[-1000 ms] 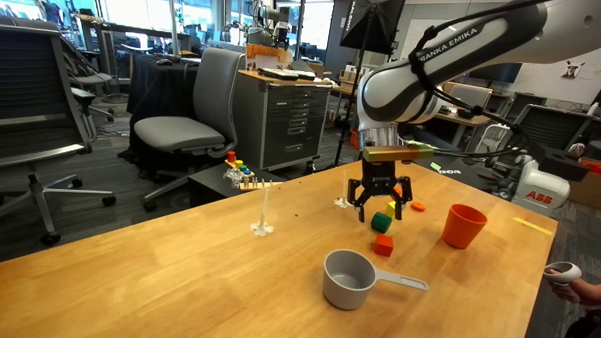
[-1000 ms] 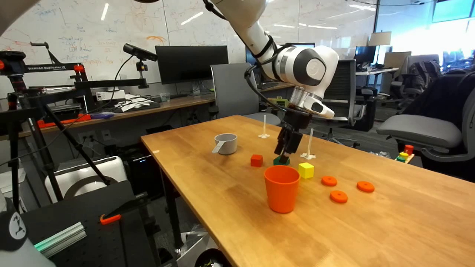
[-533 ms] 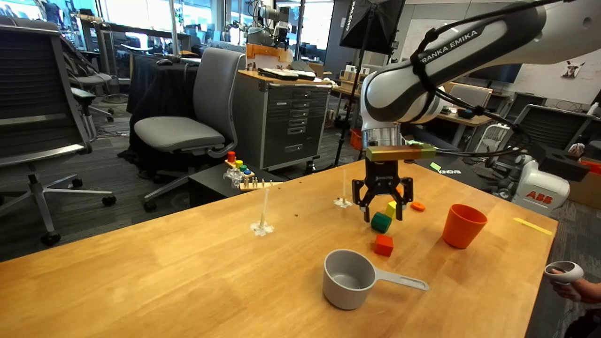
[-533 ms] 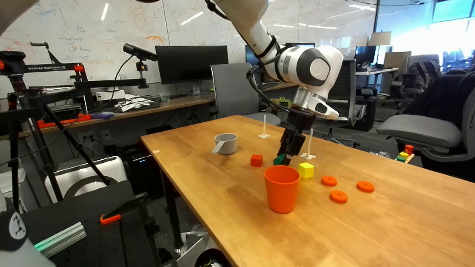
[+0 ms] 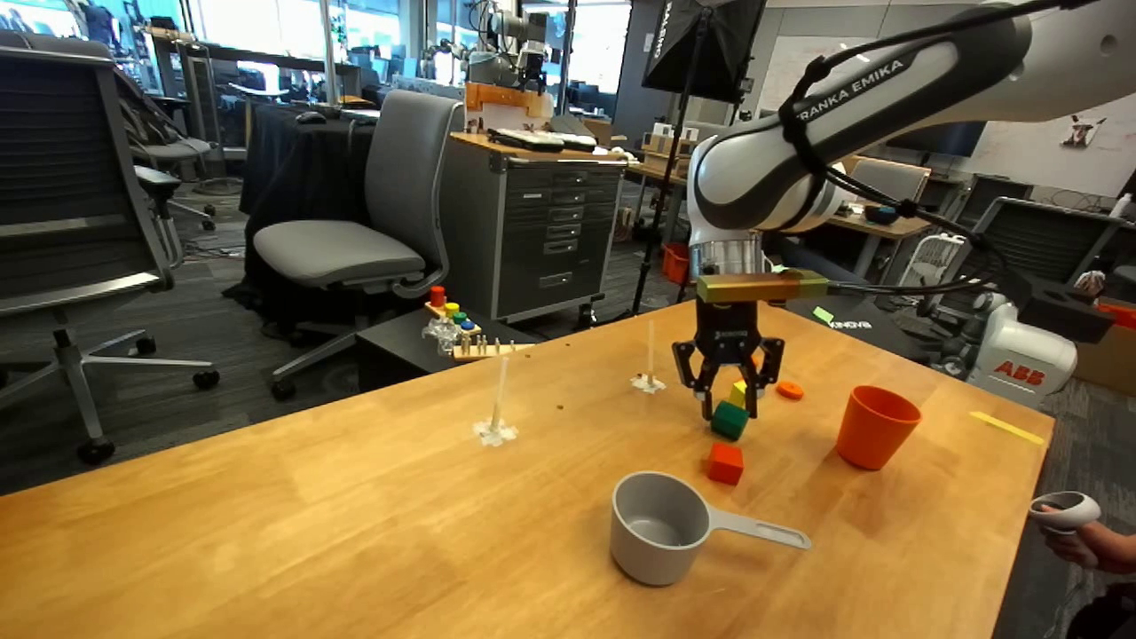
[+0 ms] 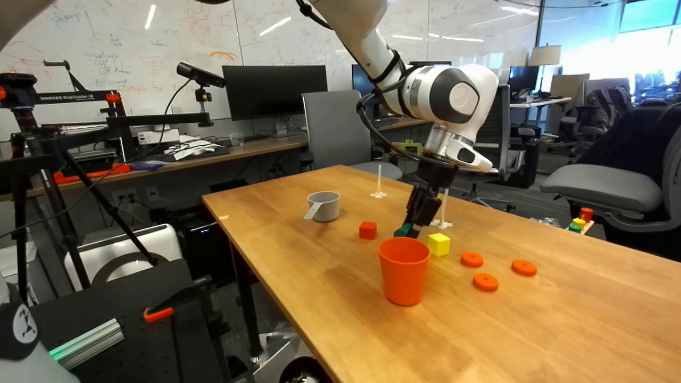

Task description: Put the green, orange and yellow blocks in the pot

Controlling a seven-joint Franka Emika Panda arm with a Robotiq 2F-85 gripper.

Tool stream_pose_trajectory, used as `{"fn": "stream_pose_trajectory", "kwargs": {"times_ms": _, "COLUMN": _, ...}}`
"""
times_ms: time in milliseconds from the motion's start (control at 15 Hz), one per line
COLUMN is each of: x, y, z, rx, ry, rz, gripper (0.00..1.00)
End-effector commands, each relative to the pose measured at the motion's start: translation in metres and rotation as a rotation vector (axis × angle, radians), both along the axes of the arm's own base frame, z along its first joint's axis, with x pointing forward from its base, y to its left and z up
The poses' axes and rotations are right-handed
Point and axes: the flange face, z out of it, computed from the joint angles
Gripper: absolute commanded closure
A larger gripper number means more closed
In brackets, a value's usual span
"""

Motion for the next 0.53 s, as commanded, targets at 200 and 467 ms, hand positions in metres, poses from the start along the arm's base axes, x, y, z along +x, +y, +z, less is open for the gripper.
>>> {"fn": "stream_pose_trajectory", "kwargs": {"times_ms": 200, "x": 0.000, "y": -0.009, "z": 0.022, "rx": 0.054, "ry": -0.015, "rz": -0.048, "gripper": 0.68}}
{"fn": "stream_pose_trajectory", "kwargs": {"times_ms": 467, "x": 0.000, "y": 0.021, "z": 0.085, "rx": 0.168, "ry": -0.119, "rz": -0.047, "gripper": 0.68}}
